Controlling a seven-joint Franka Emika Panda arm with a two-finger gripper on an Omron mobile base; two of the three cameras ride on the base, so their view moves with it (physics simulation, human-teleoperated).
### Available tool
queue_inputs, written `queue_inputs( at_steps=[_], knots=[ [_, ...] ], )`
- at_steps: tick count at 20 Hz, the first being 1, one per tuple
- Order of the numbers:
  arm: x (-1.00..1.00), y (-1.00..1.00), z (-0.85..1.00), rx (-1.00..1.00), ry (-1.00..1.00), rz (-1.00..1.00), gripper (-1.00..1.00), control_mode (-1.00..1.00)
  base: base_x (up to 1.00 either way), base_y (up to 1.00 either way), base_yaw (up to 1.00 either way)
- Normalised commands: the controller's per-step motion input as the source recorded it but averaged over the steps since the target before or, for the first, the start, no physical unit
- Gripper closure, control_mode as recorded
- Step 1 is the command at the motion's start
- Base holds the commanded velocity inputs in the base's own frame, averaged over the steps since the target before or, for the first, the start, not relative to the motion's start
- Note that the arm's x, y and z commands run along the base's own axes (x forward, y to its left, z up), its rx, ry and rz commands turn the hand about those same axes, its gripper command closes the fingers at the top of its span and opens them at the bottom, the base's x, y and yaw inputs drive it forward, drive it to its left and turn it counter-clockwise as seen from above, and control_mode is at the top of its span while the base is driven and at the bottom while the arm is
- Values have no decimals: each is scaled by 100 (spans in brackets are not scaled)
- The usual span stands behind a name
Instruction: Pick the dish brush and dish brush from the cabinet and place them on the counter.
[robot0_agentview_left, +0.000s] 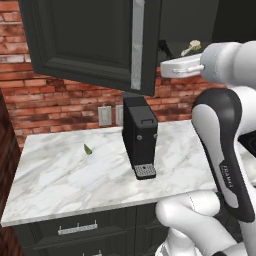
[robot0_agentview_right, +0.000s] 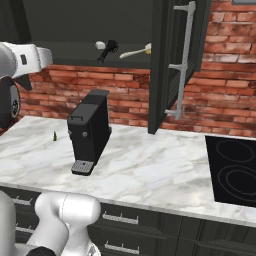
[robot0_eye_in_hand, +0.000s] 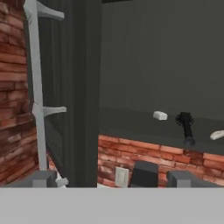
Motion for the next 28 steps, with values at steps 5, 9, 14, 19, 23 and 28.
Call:
queue_inputs(
  at_steps=[5,9,14,19,23,28],
  knots=[
    [0,-37,0,2,0,10,-100,-100,0,0,0],
    [0,-28,0,2,-2,11,-100,-100,0,0,0],
    [0,-18,0,0,-4,13,-100,-100,0,0,0],
    [6,-8,0,0,-14,15,-100,-100,0,0,0],
    [20,-6,-4,0,-8,11,-100,-100,0,0,0],
    [32,-7,-9,1,0,7,-100,-100,0,0,0]
  ],
)
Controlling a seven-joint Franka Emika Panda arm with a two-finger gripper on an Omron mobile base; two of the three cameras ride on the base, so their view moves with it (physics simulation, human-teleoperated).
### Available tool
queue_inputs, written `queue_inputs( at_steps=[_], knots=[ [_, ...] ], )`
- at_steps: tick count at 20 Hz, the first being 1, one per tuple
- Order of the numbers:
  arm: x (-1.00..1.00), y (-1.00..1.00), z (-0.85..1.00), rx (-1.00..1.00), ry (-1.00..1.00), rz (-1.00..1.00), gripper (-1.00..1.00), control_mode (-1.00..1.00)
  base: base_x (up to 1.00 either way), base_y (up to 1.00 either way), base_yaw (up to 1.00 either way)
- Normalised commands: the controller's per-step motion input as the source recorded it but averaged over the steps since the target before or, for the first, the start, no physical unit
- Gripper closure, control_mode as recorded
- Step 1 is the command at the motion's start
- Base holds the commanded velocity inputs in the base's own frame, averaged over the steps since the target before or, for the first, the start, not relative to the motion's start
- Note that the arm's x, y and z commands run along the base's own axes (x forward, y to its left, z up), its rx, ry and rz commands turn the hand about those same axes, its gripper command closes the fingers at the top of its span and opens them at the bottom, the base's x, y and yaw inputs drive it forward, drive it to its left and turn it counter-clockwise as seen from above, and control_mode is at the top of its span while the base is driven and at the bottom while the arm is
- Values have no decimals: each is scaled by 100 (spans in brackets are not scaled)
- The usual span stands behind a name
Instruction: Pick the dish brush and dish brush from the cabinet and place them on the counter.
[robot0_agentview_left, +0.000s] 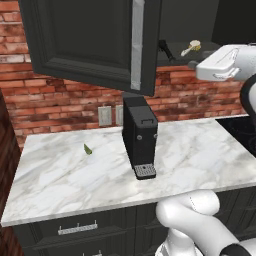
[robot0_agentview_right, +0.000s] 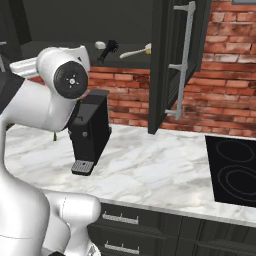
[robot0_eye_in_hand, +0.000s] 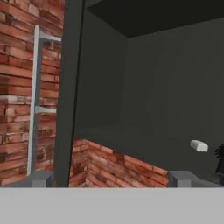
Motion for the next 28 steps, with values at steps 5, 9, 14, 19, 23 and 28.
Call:
queue_inputs(
  at_steps=[5,9,14,19,23,28],
  knots=[
    [35,0,-5,2,0,11,-100,-100,0,0,0],
    [32,5,0,3,-3,14,-100,-100,0,0,0],
    [28,14,0,1,-3,12,-100,-100,0,0,0],
    [25,27,0,0,-2,9,-100,-100,0,0,0],
    [19,39,0,0,0,8,-100,-100,0,0,0],
    [17,41,0,0,0,7,-100,-100,0,0,0]
  ],
)
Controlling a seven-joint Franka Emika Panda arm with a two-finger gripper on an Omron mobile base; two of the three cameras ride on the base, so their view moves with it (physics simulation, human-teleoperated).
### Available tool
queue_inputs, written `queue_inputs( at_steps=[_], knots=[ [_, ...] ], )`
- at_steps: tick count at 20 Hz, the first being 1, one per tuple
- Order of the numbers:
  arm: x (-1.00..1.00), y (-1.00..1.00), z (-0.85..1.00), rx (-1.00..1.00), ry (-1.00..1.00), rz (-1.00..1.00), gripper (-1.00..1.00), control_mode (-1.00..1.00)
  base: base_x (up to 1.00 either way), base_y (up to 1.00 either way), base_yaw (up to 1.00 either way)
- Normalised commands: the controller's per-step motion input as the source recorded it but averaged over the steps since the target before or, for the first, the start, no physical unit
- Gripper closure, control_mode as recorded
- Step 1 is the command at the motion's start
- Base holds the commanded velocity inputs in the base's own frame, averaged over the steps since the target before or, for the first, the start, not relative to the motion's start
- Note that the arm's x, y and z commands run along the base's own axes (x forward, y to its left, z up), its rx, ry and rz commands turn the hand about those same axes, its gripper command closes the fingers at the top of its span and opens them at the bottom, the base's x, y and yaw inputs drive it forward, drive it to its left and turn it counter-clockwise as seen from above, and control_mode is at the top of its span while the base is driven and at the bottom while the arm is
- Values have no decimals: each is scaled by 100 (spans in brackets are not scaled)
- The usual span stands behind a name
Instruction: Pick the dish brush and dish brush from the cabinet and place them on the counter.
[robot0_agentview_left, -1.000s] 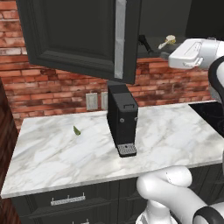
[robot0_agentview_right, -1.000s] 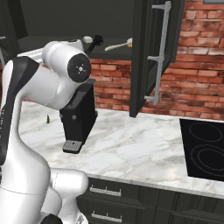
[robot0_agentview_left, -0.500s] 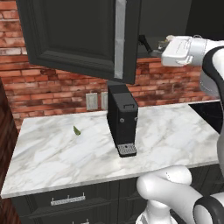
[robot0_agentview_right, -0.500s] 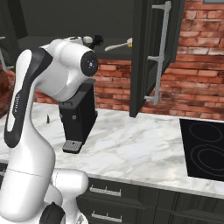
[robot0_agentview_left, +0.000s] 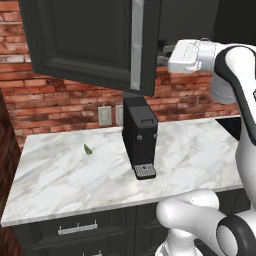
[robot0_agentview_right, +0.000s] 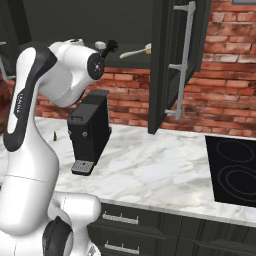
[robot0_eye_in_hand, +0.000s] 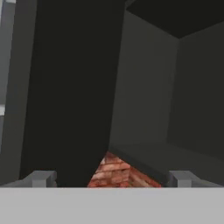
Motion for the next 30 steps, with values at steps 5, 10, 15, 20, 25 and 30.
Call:
queue_inputs(
  at_steps=[5,10,15,20,25,30],
  knots=[
    [5,44,0,0,0,9,-100,-100,0,0,0],
    [-11,51,-1,-2,0,14,-100,-100,0,0,0],
    [-29,65,-6,-5,-2,17,-100,-100,0,0,0],
    [-28,75,-11,-6,-2,16,-100,-100,0,0,0],
    [-11,78,-16,-3,-2,13,-100,-100,0,0,0],
    [0,76,-23,0,0,12,-100,-100,0,0,0]
  ],
)
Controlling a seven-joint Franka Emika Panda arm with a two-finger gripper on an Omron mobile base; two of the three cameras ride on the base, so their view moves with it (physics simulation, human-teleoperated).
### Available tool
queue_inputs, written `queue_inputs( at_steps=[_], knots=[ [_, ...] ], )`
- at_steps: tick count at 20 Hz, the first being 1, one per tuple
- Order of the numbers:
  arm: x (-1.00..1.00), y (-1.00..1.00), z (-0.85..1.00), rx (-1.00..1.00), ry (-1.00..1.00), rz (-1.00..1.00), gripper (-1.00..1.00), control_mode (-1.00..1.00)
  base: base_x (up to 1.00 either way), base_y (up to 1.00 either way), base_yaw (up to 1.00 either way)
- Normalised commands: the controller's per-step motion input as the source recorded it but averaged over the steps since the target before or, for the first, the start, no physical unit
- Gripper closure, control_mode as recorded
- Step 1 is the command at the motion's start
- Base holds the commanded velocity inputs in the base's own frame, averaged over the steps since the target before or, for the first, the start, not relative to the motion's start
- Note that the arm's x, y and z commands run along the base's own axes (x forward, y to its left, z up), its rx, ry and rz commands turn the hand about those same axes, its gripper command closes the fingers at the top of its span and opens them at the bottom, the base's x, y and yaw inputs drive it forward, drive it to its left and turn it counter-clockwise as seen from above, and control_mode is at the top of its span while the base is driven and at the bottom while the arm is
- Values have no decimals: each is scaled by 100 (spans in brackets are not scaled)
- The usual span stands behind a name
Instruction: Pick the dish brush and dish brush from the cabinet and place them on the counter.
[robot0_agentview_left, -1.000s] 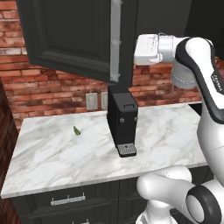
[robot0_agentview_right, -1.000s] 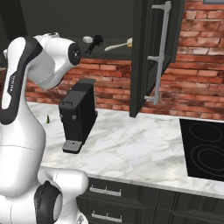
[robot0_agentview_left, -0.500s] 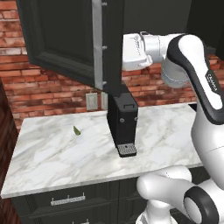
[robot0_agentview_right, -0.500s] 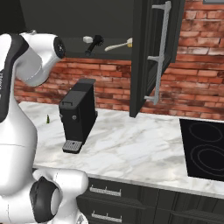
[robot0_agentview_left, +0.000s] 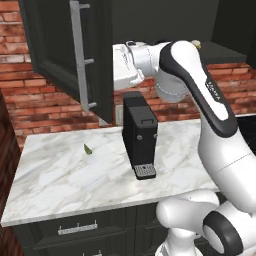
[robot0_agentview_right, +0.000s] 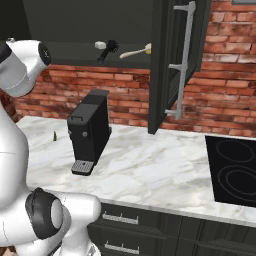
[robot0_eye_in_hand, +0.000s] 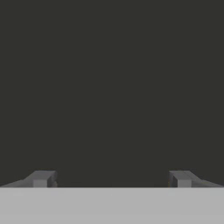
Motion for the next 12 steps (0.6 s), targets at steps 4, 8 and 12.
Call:
queue_inputs(
  at_steps=[4,8,12],
  knots=[
    [0,77,-24,-1,0,12,-100,-100,0,0,0],
    [0,77,-23,-3,0,10,-100,-100,0,0,0],
    [8,39,-7,-1,-1,3,-100,-100,0,0,0]
  ],
)
